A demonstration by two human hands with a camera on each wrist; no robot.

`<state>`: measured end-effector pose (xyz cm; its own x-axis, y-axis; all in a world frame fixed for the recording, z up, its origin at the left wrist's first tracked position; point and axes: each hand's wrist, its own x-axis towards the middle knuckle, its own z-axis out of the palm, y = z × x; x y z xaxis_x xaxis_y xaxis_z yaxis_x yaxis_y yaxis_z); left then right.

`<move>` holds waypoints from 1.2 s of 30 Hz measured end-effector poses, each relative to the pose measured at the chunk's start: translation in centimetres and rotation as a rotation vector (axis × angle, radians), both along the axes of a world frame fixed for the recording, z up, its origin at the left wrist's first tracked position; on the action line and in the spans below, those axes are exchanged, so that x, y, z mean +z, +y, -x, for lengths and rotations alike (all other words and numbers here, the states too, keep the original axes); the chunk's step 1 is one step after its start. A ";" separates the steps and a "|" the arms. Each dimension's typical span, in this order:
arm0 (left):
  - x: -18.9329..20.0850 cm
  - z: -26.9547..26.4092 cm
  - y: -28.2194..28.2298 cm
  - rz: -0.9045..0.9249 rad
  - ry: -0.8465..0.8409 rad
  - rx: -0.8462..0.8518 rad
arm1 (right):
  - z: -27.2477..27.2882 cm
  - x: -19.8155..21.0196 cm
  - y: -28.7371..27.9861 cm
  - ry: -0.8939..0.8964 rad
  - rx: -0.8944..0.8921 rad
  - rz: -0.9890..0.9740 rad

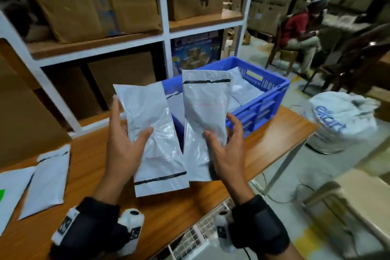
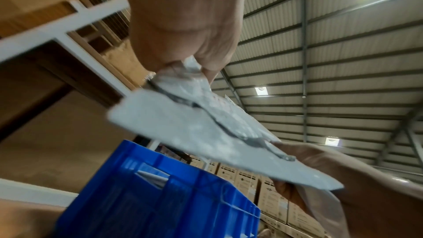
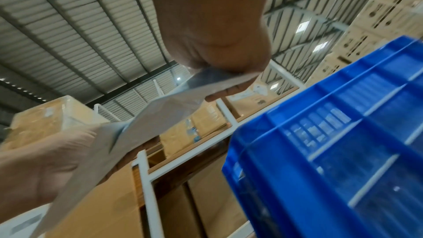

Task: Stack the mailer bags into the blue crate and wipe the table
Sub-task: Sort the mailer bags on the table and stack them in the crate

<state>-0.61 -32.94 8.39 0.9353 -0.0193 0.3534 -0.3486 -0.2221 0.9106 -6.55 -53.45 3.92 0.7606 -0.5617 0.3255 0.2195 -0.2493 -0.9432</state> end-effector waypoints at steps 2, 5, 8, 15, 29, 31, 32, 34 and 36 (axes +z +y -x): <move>0.3 -1.8 -2.0 -0.025 -0.030 -0.073 | -0.9 0.4 -2.7 0.004 -0.028 0.010; 0.8 -4.8 -4.3 -0.114 -0.061 -0.117 | -3.0 0.8 -6.3 0.036 -0.092 0.060; 1.7 -7.6 -6.2 -0.194 -0.039 -0.150 | -5.3 1.0 -9.7 0.062 -0.144 0.090; 5.4 -14.2 -9.7 -0.403 0.004 -0.304 | -10.1 2.1 -17.5 0.112 -0.222 0.208; 3.9 -22.7 -24.5 -0.783 0.200 -0.177 | -18.8 2.3 -33.2 0.229 0.059 0.457; 2.7 -24.1 -26.9 -0.764 0.302 -0.201 | -20.0 2.0 -34.8 0.240 0.125 0.499; 2.0 -24.7 -27.9 -0.746 0.346 -0.205 | -20.6 1.7 -35.4 0.238 0.155 0.507; 0.9 -25.5 -29.4 -0.707 0.420 -0.201 | -21.7 1.0 -36.2 0.239 0.194 0.523; 0.1 -25.8 -30.6 -0.709 0.495 -0.209 | -22.3 0.3 -36.5 0.266 0.212 0.546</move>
<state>25.19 -63.53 8.44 0.9305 -0.2672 -0.2506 -0.0477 -0.7667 0.6402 15.73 -89.98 4.21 0.9309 -0.1974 0.3072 0.0928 -0.6859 -0.7218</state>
